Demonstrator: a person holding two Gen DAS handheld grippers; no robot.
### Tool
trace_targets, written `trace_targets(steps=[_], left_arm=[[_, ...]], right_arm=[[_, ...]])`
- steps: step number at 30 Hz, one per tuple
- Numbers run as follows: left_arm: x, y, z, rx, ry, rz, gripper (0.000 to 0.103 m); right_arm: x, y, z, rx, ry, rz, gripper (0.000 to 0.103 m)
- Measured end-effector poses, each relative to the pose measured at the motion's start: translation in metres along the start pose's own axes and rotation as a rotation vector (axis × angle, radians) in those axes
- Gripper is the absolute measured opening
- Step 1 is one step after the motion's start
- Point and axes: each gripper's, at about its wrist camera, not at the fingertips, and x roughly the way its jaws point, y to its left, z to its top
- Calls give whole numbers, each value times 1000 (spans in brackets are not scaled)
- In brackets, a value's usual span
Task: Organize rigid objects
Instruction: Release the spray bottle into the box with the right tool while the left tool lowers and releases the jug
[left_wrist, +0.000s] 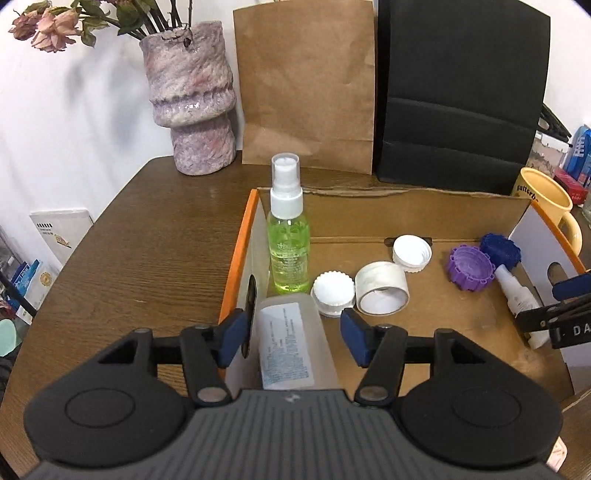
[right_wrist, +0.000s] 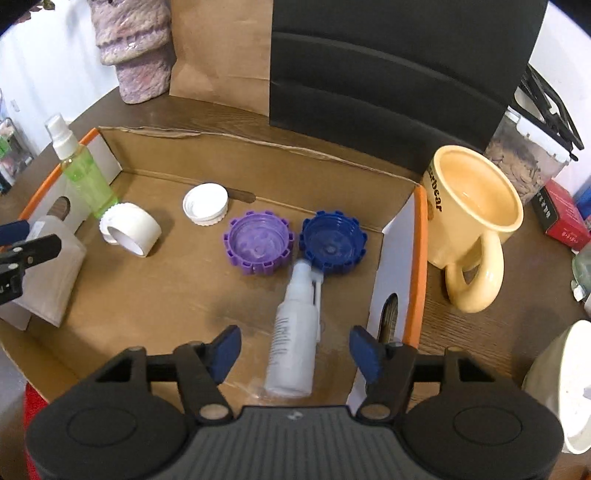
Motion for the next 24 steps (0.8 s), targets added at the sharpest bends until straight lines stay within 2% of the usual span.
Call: trace_targets(steps=[5, 10, 15, 18, 24], left_arm=[[-18, 0, 5, 9, -19, -11, 64], [-50, 2, 8, 8, -58, 2, 70], [-96, 10, 12, -2, -109, -1, 73], [-130, 13, 10, 6, -150, -6, 75], [-193, 15, -6, 16, -223, -21, 77]], right_arm=[[-18, 5, -5, -2, -16, 11, 65], [-53, 8, -17, 1, -47, 12, 65], [-103, 14, -32, -6, -106, -2, 66], [-136, 21, -44, -13, -152, -10, 71], [-197, 44, -77, -41, -266, -30, 75]])
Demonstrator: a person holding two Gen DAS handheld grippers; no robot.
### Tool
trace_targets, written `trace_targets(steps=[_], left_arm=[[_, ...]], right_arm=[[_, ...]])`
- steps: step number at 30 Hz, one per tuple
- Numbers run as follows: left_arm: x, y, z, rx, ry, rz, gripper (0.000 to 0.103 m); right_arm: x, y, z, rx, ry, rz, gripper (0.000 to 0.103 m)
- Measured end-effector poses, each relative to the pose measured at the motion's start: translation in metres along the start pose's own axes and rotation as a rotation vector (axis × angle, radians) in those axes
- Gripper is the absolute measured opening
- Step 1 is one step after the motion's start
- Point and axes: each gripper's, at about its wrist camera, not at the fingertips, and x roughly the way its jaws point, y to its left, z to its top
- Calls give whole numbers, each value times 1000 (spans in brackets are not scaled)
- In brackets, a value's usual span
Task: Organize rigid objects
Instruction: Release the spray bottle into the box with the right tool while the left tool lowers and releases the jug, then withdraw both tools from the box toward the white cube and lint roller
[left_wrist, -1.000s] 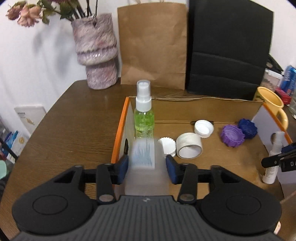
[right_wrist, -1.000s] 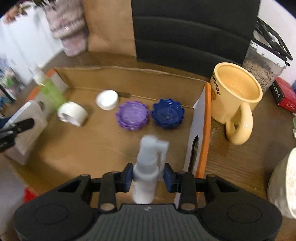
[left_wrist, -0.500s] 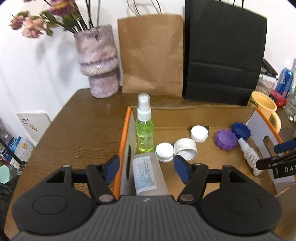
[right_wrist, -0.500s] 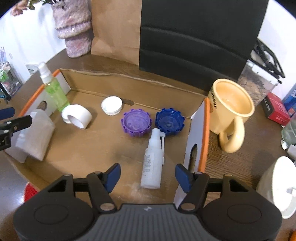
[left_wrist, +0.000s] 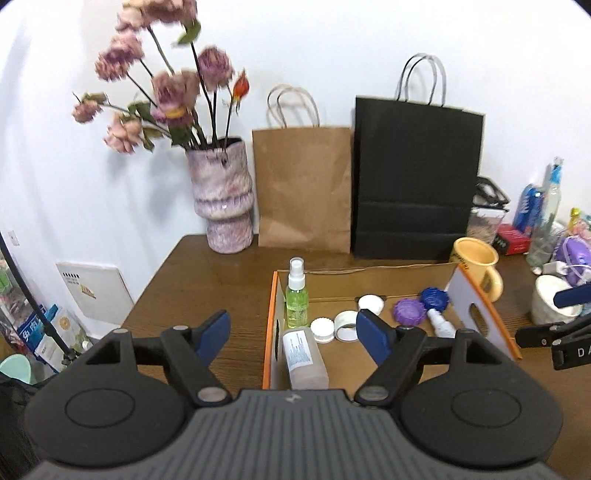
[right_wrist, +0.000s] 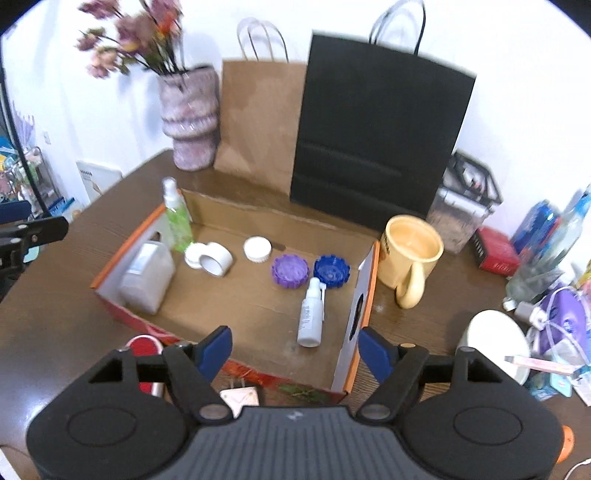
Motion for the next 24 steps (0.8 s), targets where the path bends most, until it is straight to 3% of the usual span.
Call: trace_targets(steps=[6, 12, 16, 24], left_arm=[[-54, -5, -20, 27, -98, 8, 82], [-104, -5, -51, 12, -223, -30, 86], [-137, -5, -77, 20, -329, -37, 90], [-194, -3, -141, 42, -443, -62, 97]], right_arm=[[-52, 20, -29, 1, -136, -17, 80], [-99, 39, -72, 34, -356, -13, 85], [-126, 50, -112, 71, -478, 4, 88], [-161, 87, -206, 62, -623, -10, 94]])
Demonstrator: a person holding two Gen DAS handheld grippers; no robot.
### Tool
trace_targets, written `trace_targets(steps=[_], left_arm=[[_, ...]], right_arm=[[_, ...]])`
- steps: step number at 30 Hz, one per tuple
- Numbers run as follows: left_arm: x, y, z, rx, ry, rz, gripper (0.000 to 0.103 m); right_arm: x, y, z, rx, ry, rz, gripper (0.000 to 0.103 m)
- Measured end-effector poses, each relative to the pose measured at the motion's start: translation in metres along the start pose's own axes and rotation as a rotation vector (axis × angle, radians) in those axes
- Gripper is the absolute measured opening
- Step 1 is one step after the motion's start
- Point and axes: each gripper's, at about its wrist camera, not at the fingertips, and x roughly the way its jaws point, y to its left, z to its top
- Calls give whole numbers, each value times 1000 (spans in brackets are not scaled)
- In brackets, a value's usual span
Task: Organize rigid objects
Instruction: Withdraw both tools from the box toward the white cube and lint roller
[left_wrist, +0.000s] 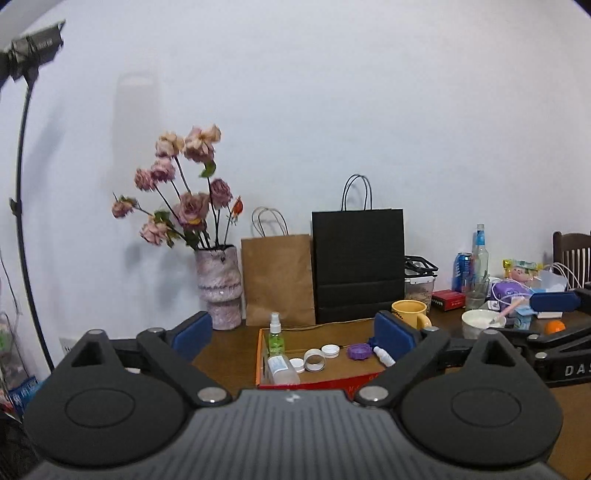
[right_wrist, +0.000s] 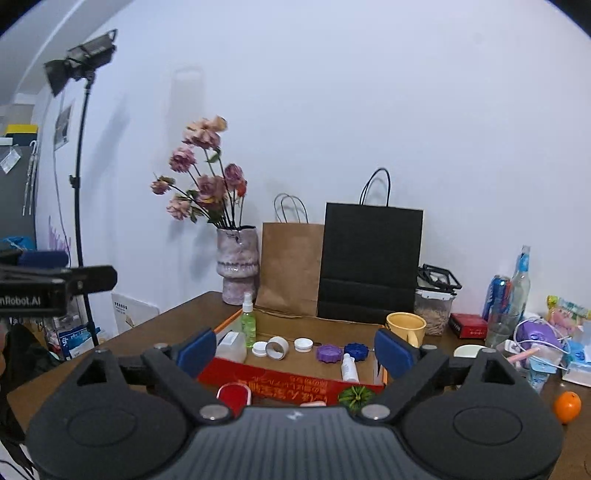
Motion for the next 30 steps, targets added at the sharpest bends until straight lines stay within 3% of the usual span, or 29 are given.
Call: trace_targets(steps=[7, 13, 23, 30], left_arm=[[-77, -17, -60, 50, -82, 18, 98], [-123, -18, -86, 23, -64, -23, 101], [-110, -24, -95, 32, -22, -31, 102], [-70, -31, -106, 29, 57, -56, 102]], right_arm=[[-73, 17, -62, 24, -27, 7, 98], [-115, 18, -92, 79, -12, 23, 103], [-102, 10, -104, 91, 39, -18, 103], [-68, -4, -120, 140, 105, -36, 101]])
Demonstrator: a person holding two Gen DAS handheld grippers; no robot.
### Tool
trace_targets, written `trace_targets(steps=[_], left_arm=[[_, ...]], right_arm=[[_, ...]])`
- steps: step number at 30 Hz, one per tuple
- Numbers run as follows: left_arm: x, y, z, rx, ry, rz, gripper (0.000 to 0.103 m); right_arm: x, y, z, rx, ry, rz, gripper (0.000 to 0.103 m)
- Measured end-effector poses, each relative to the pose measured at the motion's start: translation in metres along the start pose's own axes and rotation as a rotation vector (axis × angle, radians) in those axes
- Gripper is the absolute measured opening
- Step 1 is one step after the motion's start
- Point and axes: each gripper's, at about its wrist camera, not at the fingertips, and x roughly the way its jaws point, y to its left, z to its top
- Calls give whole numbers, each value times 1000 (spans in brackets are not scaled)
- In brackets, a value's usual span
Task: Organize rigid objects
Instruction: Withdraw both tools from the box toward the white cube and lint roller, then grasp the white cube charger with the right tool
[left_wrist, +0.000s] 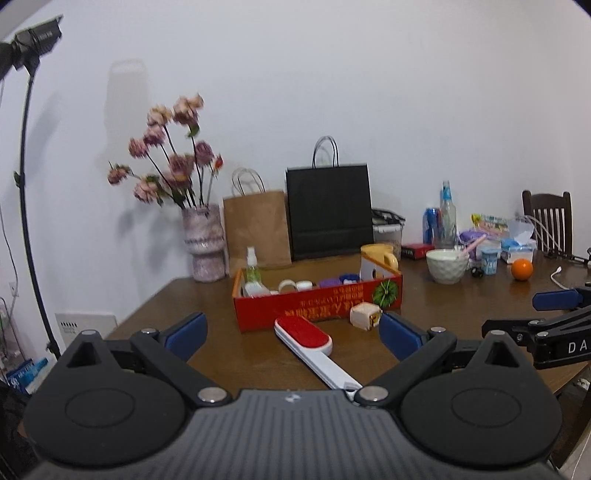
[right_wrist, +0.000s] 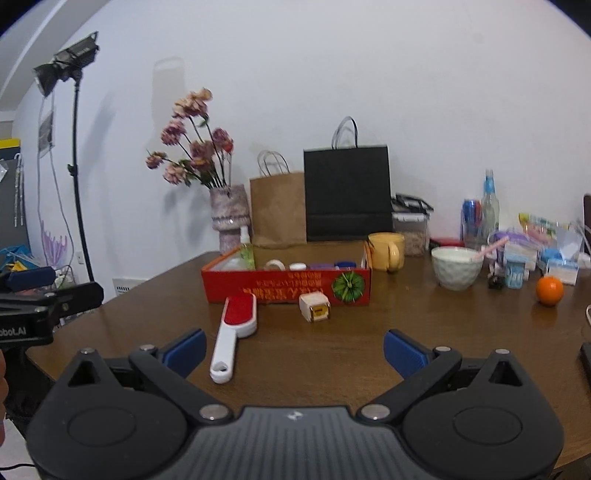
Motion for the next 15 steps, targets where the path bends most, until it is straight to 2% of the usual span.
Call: trace_targets(steps=[5, 7, 9, 15], left_arm=[[45, -5, 0, -14, 65, -50, 101], [68, -8, 3, -23, 97, -73, 101], [89, -11, 6, -34, 118, -94, 101], [153, -16, 11, -78, 194, -120, 98]], right_arm=[[34, -18, 1, 27, 46, 1, 100], [50, -23, 4, 31, 63, 5, 94], [67, -28, 9, 27, 75, 14, 94], [124, -40, 26, -1, 112, 30, 90]])
